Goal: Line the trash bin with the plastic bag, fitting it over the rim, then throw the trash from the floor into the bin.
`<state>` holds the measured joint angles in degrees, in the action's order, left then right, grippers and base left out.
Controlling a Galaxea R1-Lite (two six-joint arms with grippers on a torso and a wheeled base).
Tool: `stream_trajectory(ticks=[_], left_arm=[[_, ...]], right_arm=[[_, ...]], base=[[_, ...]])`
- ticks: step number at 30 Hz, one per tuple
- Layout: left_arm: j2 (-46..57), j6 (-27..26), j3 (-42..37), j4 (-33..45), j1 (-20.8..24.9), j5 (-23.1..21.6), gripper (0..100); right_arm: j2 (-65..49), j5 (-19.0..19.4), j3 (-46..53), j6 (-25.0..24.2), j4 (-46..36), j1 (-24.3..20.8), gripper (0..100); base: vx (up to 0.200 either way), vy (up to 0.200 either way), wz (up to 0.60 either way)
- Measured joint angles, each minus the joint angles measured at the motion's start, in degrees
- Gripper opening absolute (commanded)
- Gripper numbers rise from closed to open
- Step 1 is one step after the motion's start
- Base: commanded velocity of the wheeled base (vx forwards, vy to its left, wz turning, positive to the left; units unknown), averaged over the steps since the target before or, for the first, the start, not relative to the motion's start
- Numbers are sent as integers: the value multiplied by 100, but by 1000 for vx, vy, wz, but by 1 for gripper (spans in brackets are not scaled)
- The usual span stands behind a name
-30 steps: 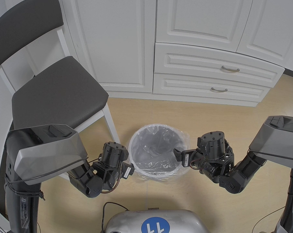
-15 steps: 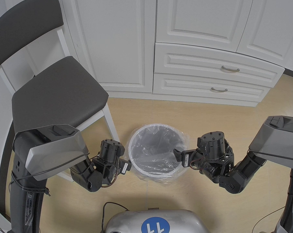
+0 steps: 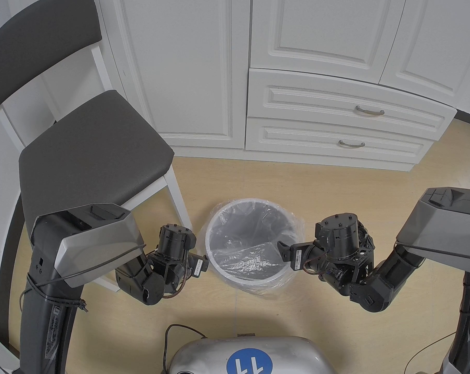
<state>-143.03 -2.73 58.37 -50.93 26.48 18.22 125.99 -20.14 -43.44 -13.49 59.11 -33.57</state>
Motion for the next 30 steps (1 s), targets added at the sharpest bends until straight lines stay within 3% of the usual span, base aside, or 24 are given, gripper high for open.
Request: stream_trajectory(ticks=[8,16,23,30], left_arm=[[323,46,-311,-140,61,-213,100],[962,-82,-947,-140,87,-914,100],[1368,-354,-1438,-151,20,-1396,100],[1595,-542,-1791,-378,-20,-1662,100]], right_arm=[[-38,-6,-265,197,-396,-182,100],[-41,-145,-1659,371,-2526,-468,100],[330,-630,-3625,417,-4689,-590,100],[1215,-1174,-5147,458,-5989,-617,100]], base=[[0,0,0],[0,0,0],[0,0,0],[0,0,0]])
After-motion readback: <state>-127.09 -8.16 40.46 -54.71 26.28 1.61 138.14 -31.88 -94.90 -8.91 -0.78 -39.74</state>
